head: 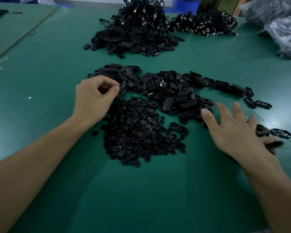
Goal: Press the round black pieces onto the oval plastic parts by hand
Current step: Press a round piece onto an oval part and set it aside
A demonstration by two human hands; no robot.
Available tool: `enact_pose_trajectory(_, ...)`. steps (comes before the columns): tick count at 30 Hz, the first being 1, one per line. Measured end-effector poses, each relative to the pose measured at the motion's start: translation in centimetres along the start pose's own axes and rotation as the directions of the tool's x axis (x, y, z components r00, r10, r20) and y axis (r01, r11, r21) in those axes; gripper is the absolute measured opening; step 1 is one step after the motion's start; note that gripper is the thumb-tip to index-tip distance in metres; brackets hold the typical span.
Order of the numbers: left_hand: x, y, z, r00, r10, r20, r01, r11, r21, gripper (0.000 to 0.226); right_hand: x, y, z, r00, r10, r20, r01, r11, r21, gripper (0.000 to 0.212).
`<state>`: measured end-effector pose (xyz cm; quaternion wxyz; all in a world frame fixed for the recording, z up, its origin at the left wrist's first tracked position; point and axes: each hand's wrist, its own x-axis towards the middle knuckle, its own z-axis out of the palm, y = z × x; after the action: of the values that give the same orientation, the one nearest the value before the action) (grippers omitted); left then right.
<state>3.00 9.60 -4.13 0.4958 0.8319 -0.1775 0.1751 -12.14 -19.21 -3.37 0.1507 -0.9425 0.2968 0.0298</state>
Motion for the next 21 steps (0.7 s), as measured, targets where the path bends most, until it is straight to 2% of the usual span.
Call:
enact_pose_trajectory(2, -0.1, -0.1, 0.0, 1.000, 0.003, -0.002, -0.003, 1.000, 0.000, 0.023, -0.5, -1.3, 0.3, 1.000, 0.004, -0.005, -0.004, 1.000, 0.020, 0.089)
enact_pose_trajectory(5, -0.2, -0.2, 0.0, 1.000, 0.005, 0.004, -0.005, 1.000, 0.009, 0.023, -0.1, -3.4, 1.0, 0.999, -0.018, -0.048, 0.013, 0.996, -0.090, 0.084)
enact_pose_trajectory(7, -0.2, -0.2, 0.0, 1.000, 0.001, 0.005, -0.001, 1.000, 0.010, 0.024, 0.9, -4.9, 1.3, 0.996, -0.063, -0.062, 0.057, 0.994, -0.095, 0.084)
enact_pose_trajectory(13, -0.1, -0.1, -0.1, 1.000, 0.016, 0.010, -0.016, 1.000, 0.017, 0.023, 2.7, -8.7, 0.8, 0.968, -0.209, -0.137, 0.233, 0.953, 0.192, 0.068)
enact_pose_trajectory(17, -0.1, -0.1, -0.1, 1.000, 0.014, 0.011, -0.014, 1.000, 0.012, 0.024, 2.0, -7.4, -1.3, 0.923, -0.315, -0.219, 0.360, 0.911, 0.204, 0.053)
enact_pose_trajectory(19, -0.2, -0.2, 0.0, 1.000, 0.013, 0.012, -0.013, 1.000, 0.009, 0.024, 1.1, -5.7, -2.0, 0.929, -0.303, -0.214, 0.333, 0.936, 0.118, 0.050)
enact_pose_trajectory(21, -0.2, -0.2, 0.0, 1.000, 0.006, 0.008, -0.006, 1.000, 0.007, 0.024, 0.0, -3.2, -2.1, 0.969, -0.204, -0.137, 0.209, 0.978, 0.019, 0.055)
